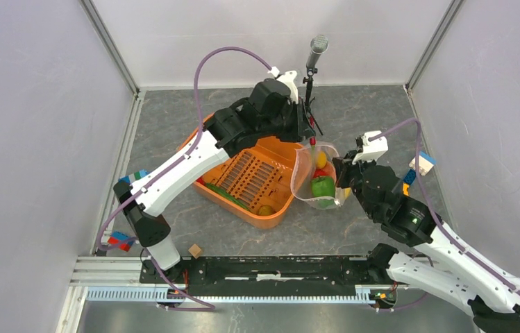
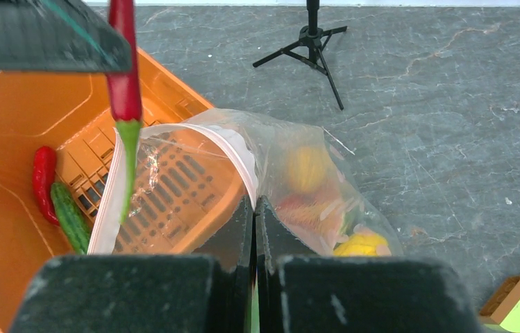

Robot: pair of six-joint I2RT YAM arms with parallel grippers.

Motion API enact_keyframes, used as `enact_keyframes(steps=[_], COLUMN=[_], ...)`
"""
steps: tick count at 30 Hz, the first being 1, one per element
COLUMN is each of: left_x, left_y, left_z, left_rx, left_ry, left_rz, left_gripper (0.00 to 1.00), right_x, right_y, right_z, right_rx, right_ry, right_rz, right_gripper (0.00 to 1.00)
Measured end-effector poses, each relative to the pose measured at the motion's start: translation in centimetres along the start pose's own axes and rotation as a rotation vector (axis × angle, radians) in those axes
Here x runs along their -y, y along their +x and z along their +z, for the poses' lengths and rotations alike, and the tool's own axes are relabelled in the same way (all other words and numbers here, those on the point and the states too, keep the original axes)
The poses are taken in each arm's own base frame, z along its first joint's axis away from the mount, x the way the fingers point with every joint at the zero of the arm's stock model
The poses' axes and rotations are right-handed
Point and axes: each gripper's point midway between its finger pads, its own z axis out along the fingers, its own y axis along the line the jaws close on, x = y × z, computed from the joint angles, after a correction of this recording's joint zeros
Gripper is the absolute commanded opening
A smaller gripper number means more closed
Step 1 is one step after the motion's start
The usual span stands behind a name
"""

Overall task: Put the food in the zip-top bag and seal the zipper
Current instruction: Place the fake vegetable in the zipper food storage bag.

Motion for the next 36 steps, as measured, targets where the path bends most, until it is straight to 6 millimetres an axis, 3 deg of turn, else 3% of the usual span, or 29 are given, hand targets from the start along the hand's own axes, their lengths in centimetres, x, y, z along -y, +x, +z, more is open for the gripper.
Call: enact_keyframes(steps=[10, 18, 19, 20, 22, 26, 31, 36], left_x=[2.3, 0.5, 0.4, 0.3, 0.2, 0.0, -0.6, -2.2], left_y=[3.5, 7.2, 7.4, 7.5, 7.4, 7.1, 6.3, 5.2], left_z=[0.4, 1.1, 1.1, 1.2, 1.2, 1.3, 1.1, -0.5], left_rx=[-0.052, -0.112, -0.116, -0.118, -0.112, -0.096, -0.061, -0.006], left_ry=[0.049, 0.005, 0.0, -0.001, -0.006, -0.018, -0.06, -0.144], left_rz=[0.213, 0.337, 0.346, 0.355, 0.376, 0.401, 0.413, 0.405], left_gripper=[0.16, 0.2, 0.23, 0.32, 0.6, 0.85, 0.97, 1.0], right_x=[-0.3, -0.6, -0.7, -0.7, -0.6, -0.5, -0.5, 0.1], right_y=[-0.8, -0.8, -0.7, -0.7, -0.7, -0.7, -0.7, -0.3], right_z=[-0.2, 0.1, 0.2, 0.2, 0.3, 0.3, 0.3, 0.1], right_rx=[-0.017, -0.031, -0.034, -0.035, -0.035, -0.034, -0.033, -0.018], right_ry=[0.01, 0.015, 0.016, 0.017, 0.019, 0.021, 0.024, 0.034], right_rz=[0.049, 0.065, 0.065, 0.065, 0.065, 0.065, 0.065, 0.071], right_gripper=[0.0, 0.0, 0.0, 0.0, 0.0, 0.0, 0.0, 0.0])
